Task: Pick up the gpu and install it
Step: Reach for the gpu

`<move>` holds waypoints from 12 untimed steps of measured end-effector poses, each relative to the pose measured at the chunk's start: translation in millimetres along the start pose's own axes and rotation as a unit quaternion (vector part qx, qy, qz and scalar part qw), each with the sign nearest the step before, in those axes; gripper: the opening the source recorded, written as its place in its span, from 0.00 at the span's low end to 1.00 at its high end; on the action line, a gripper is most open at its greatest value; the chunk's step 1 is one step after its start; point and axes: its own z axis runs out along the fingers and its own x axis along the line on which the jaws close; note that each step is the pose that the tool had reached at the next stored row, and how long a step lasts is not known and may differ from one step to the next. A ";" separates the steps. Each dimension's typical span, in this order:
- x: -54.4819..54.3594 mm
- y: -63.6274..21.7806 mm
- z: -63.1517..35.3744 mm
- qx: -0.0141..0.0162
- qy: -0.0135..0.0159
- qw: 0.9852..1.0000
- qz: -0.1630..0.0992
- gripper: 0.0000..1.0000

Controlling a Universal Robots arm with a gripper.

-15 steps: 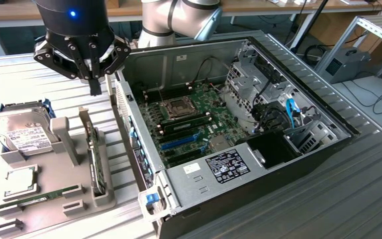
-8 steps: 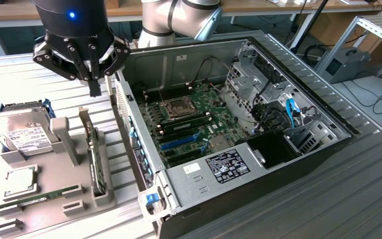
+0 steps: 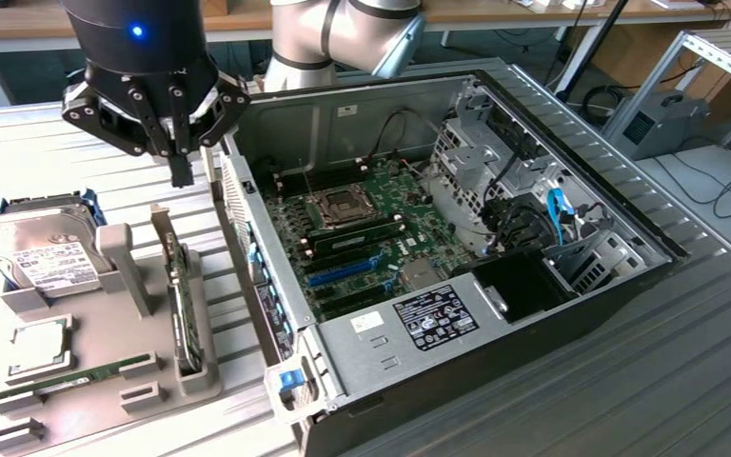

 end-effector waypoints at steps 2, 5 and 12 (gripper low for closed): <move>1.3 -6.2 -0.2 0.000 0.000 1.000 0.000 0.11; 2.4 -13.5 -0.6 0.000 0.000 1.000 0.000 0.11; 5.8 -40.2 -1.8 0.000 0.000 1.000 0.000 0.11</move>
